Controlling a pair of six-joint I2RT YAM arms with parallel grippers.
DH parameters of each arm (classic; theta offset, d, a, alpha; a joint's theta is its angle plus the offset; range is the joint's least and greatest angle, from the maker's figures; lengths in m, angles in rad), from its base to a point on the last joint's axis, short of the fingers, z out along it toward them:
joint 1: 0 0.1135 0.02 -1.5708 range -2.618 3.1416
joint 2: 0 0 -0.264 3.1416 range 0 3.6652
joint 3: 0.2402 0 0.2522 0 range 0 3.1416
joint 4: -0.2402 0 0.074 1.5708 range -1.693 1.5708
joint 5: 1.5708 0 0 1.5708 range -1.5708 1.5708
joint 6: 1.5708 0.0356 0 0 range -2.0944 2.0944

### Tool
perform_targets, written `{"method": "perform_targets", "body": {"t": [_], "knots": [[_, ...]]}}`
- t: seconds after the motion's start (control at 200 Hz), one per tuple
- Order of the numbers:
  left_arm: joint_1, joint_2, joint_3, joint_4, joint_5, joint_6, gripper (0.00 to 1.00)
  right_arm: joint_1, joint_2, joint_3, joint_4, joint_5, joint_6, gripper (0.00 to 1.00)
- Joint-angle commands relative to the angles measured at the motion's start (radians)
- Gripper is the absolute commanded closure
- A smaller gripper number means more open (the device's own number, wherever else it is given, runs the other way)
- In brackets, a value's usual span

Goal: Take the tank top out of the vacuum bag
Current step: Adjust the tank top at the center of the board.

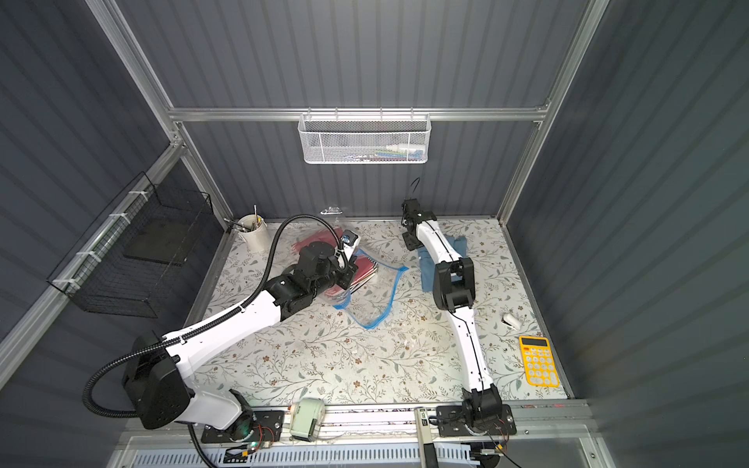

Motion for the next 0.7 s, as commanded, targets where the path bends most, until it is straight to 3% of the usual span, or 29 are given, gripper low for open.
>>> {"method": "perform_targets", "body": {"t": [0.0,0.095,0.19,0.3,0.695], "knots": [[0.008,0.013,0.019,-0.015,-0.009,0.001,1.0,0.002,0.0,-0.004,-0.038,-0.001,-0.025,0.5],[0.007,0.013,0.019,-0.014,-0.008,-0.001,1.0,0.002,0.009,-0.008,-0.04,0.02,-0.033,0.57],[0.007,0.012,0.021,-0.015,-0.001,-0.004,1.0,0.002,0.015,-0.019,-0.032,0.044,-0.039,0.82],[0.007,0.007,0.021,-0.014,0.009,-0.008,1.0,0.002,0.008,-0.023,-0.017,0.067,-0.036,1.0],[0.006,0.029,0.023,-0.019,-0.004,0.003,1.0,-0.009,-0.251,-0.295,0.347,0.124,0.136,1.0]]}}
